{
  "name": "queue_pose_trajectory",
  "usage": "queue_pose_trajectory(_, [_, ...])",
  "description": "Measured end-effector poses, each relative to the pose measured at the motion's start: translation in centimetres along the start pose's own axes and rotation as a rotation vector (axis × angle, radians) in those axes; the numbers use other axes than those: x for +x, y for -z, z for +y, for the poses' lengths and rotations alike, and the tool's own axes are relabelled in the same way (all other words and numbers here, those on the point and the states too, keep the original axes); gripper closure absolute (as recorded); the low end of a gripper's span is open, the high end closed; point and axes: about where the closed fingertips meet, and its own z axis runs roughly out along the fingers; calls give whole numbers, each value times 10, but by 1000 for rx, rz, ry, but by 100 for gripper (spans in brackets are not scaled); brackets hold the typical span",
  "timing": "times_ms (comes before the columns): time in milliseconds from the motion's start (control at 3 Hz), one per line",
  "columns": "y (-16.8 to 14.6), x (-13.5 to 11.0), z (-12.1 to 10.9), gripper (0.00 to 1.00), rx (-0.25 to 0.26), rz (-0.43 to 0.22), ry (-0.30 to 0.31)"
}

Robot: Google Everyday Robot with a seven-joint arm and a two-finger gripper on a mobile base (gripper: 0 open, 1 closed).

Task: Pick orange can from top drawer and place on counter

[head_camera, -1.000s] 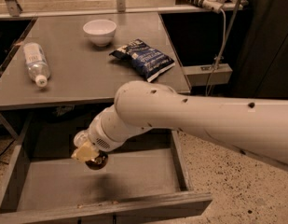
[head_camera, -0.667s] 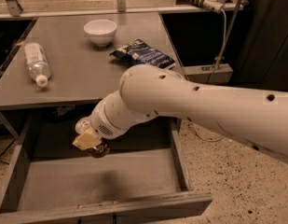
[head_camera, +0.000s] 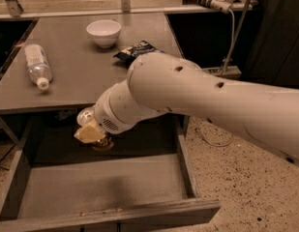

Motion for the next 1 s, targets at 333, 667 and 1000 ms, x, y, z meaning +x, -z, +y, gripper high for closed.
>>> queue_pose_trajectory(333, [60,-61,-30,100,93,-77,58])
queue_pose_trajectory(667, [57,-59,-29,100,87,-83,50])
queue_pose_trajectory(1000, [57,-59,-29,100,86,-83,49])
